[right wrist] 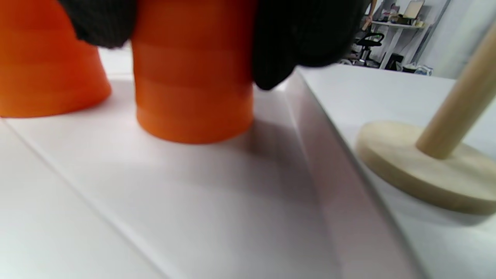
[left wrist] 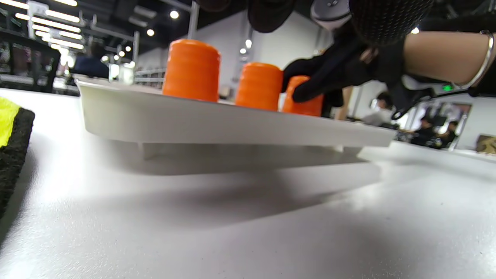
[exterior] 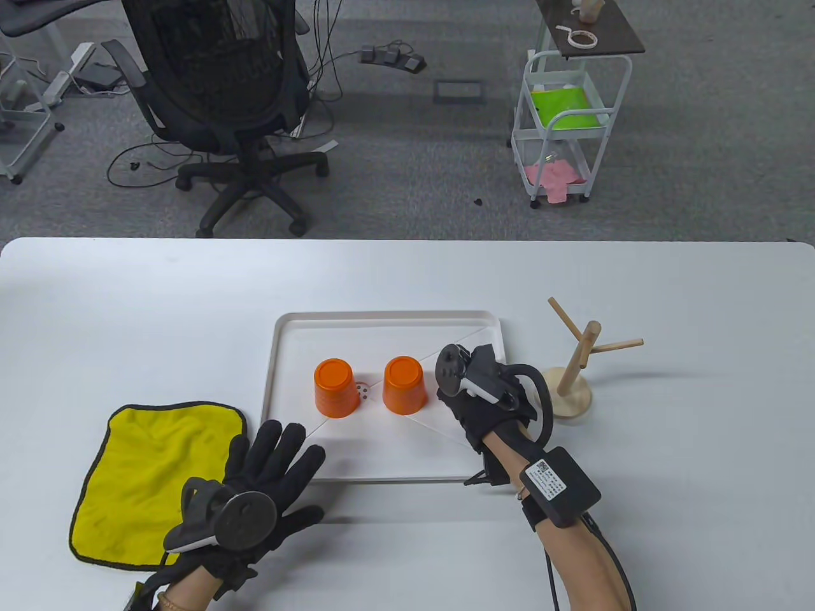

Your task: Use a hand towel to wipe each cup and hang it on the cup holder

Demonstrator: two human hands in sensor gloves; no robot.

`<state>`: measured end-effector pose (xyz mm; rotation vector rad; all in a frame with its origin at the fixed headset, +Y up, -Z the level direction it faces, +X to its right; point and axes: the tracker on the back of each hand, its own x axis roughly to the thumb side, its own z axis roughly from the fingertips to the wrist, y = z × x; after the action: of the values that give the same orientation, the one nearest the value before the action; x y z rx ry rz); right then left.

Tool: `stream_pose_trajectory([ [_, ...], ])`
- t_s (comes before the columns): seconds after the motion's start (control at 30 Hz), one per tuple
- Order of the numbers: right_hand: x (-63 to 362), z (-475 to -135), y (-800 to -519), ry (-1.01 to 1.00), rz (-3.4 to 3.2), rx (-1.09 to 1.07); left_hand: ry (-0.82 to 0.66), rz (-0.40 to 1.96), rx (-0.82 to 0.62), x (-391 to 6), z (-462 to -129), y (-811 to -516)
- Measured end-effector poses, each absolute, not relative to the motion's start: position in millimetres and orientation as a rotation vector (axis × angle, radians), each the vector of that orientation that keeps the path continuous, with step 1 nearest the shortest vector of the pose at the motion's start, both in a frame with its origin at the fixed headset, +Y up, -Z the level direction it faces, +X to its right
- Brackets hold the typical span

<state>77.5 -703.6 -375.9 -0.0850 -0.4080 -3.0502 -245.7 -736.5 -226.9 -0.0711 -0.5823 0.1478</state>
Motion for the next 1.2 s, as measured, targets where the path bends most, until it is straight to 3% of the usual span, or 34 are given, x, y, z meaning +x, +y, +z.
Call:
stream_pose_trajectory([
  [0.2, 81, -335, -676, -0.112, -3.132, -0.197, -0.506, 0.231, 0.016, -264, -229, -720],
  [0.37, 103, -287, -653, 0.032, -3.42, -0.428, -0.426, 0.378, 0.08, -294, -230, -695],
  [0.57, 139, -248, -653, -0.036, -3.731, -0.692, -0.237, 0.329, 0.162, -326, -241, -668],
  [0.67, 153, -234, -660, -0.1, -3.819, -0.754, -0.108, 0.203, 0.091, -338, -257, -675],
  [0.93, 177, -220, -681, -0.109, -3.888, -0.668, 0.143, 0.159, -0.351, -354, -298, -746],
  [1.1, 177, -221, -684, -0.11, -3.876, -0.672, 0.188, 0.203, -0.485, -345, -306, -771],
  [1.2, 175, -221, -687, -0.113, -3.85, -0.676, 0.206, 0.157, -0.469, -339, -307, -773],
])
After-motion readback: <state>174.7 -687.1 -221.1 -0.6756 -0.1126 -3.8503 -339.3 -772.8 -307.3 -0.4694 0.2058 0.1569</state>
